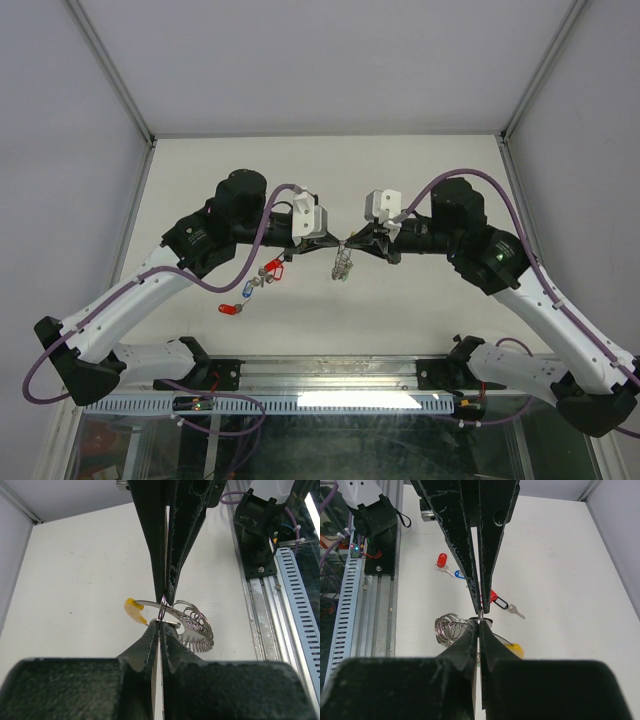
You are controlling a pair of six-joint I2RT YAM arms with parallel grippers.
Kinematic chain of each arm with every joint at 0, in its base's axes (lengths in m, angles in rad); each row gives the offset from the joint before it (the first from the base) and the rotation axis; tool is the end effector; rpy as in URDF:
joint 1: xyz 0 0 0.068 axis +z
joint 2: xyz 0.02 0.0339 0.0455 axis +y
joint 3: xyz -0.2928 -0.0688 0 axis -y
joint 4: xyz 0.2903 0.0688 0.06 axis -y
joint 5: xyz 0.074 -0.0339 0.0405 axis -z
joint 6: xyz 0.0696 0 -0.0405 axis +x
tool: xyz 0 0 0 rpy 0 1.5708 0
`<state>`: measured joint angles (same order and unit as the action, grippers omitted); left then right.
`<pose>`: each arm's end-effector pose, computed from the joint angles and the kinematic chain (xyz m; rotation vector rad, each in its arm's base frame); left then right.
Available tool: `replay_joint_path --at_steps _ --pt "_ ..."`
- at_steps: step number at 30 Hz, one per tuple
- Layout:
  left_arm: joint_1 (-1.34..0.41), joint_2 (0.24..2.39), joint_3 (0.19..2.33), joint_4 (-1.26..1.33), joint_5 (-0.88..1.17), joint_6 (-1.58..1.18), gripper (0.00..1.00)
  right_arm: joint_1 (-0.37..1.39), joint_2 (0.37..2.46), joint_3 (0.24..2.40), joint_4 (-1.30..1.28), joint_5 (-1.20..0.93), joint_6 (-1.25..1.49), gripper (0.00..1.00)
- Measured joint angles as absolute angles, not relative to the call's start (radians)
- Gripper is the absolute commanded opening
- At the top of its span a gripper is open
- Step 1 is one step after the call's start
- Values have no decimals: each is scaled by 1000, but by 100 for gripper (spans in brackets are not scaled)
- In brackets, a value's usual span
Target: Put the keys on the keyring
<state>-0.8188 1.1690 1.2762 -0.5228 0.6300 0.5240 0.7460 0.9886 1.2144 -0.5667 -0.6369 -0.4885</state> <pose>0.1797 -0.2521 0.4211 1.5352 1.2674 -0.8140 0.1562 0.2007 0.4381 -1.4355 1.2712 0.7799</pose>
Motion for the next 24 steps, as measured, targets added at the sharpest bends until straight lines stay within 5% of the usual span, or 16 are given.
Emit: replay_joint_path --at_steps 24 --pt "-818 1169 1276 -496 628 523 0 746 875 1021 -250 -565 -293 0"
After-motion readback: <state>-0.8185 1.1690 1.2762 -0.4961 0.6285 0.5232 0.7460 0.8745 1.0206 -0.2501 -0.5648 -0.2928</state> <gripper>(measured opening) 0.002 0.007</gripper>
